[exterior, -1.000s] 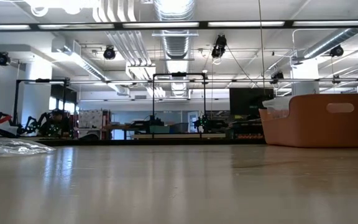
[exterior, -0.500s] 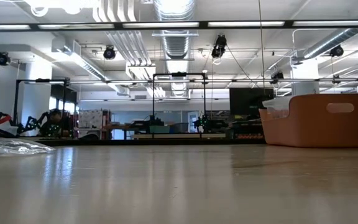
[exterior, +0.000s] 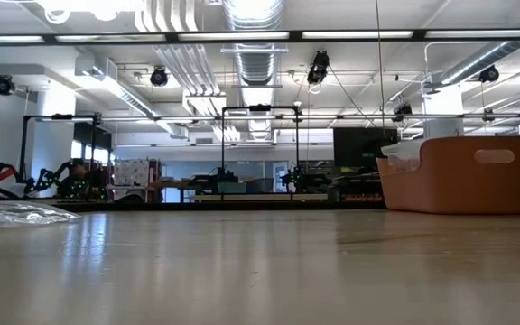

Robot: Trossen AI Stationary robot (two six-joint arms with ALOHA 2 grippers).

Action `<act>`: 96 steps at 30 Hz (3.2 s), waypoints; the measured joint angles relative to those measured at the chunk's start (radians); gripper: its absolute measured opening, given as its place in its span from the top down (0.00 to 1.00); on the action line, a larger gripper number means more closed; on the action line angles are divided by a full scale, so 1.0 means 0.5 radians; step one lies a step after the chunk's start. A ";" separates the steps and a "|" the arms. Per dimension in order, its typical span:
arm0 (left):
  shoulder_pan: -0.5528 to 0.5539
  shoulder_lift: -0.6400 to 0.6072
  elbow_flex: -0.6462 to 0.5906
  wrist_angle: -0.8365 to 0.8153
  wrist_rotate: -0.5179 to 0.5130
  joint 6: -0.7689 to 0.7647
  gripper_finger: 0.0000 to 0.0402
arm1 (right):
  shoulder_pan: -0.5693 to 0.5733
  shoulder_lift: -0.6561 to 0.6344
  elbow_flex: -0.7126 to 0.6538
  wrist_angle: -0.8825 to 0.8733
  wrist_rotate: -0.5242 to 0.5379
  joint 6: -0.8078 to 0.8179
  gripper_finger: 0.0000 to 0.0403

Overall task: Roll bandage
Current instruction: Roll the blue bandage

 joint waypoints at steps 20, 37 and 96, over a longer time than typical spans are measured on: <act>-0.016 -0.012 -0.495 0.192 0.307 -0.419 1.00 | 0.084 -0.101 0.158 0.006 0.106 -0.264 0.98; -0.224 -0.216 -0.543 -0.260 0.412 -0.650 0.55 | 0.028 -0.138 0.158 -0.095 0.203 -0.041 0.98; -0.265 -0.049 -0.548 0.225 -0.122 -0.443 0.94 | 0.045 -0.254 0.200 -0.335 0.618 -0.105 0.62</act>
